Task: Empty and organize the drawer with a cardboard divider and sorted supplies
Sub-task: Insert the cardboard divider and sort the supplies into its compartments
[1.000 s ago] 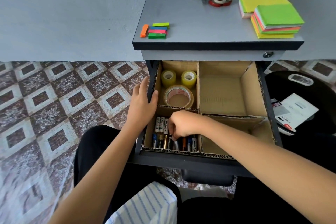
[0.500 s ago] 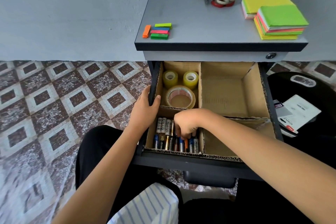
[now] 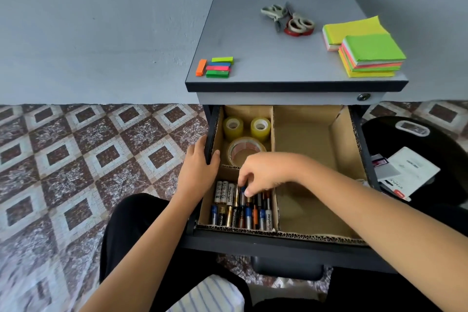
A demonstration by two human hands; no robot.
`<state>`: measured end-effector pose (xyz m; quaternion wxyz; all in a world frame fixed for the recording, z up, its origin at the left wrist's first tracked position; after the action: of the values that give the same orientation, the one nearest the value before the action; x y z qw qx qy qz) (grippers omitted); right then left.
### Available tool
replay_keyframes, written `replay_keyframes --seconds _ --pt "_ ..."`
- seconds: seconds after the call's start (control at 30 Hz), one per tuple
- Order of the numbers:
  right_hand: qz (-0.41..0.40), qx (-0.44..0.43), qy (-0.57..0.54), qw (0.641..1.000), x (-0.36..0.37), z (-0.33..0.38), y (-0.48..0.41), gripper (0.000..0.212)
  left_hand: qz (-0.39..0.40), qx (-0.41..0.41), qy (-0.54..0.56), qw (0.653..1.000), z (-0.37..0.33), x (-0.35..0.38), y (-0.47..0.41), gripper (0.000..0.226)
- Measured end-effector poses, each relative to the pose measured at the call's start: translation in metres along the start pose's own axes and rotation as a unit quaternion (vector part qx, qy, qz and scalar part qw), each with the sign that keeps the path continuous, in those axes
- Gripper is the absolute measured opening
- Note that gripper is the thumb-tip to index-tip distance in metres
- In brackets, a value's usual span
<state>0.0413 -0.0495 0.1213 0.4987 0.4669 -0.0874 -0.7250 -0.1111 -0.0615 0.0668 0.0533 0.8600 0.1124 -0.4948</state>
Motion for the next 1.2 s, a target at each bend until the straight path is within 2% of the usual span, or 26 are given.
replay_keyframes --seconds 0.1,0.2,0.33,0.43,0.6,0.7,0.83,0.9,0.97,1.0,1.1,1.2 --pt "-0.095 -0.033 -0.072 0.992 -0.042 0.002 0.035 0.026 -0.095 0.058 -0.011 0.994 -0.016 -0.015 -0.001 0.049" --pt "-0.228 -0.051 -0.111 0.966 -0.092 -0.005 0.062 0.022 -0.169 0.12 0.011 0.978 -0.051 -0.042 -0.017 0.04" --pt "-0.379 -0.037 -0.158 0.911 -0.162 -0.026 0.078 0.018 -0.189 0.193 0.04 0.962 -0.12 -0.083 -0.058 0.034" --pt "-0.451 0.003 -0.132 0.883 -0.211 -0.047 0.084 0.024 -0.143 0.212 0.039 0.966 -0.172 -0.099 -0.1 0.033" --pt "-0.489 0.095 -0.04 0.866 -0.262 -0.077 0.074 0.026 -0.038 0.154 0.016 0.987 -0.224 -0.094 -0.174 0.029" --pt "-0.484 0.121 -0.037 0.866 -0.278 -0.089 0.055 0.025 0.024 0.11 -0.011 0.994 -0.235 -0.079 -0.208 0.026" --pt "-0.48 0.14 -0.05 0.864 -0.294 -0.098 0.026 0.026 0.091 0.039 0.075 0.992 -0.242 -0.058 -0.236 0.01" --pt "-0.482 0.149 -0.056 0.862 -0.302 -0.103 0.012 0.037 0.103 0.018 0.094 0.99 -0.245 -0.048 -0.247 0.014" --pt "-0.478 0.162 -0.063 0.861 -0.308 -0.108 0.001 0.028 0.108 0.011 0.089 0.99 -0.249 -0.038 -0.254 0.013" --pt "-0.475 0.169 -0.063 0.861 -0.31 -0.111 -0.004 0.024 0.106 0.012 0.078 0.991 -0.25 -0.034 -0.257 0.01" --pt "-0.468 0.183 -0.057 0.863 -0.315 -0.122 -0.018 0.035 0.106 0.031 0.018 0.994 -0.253 -0.025 -0.265 0.013" --pt "-0.474 0.181 -0.058 0.86 -0.32 -0.126 -0.023 0.033 0.094 0.036 -0.027 0.995 -0.25 -0.024 -0.273 0.007"
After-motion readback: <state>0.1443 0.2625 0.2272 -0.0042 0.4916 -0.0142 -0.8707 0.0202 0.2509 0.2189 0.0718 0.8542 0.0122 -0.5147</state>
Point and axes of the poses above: each hand's wrist, its own y-axis away from the middle knuckle, its own x-axis out of the palm, z = x × y, the point moved 3 cm from there along -y, towards the middle knuckle, and after that the axes turned 11 degrees about -y, right-handed, at the moved point
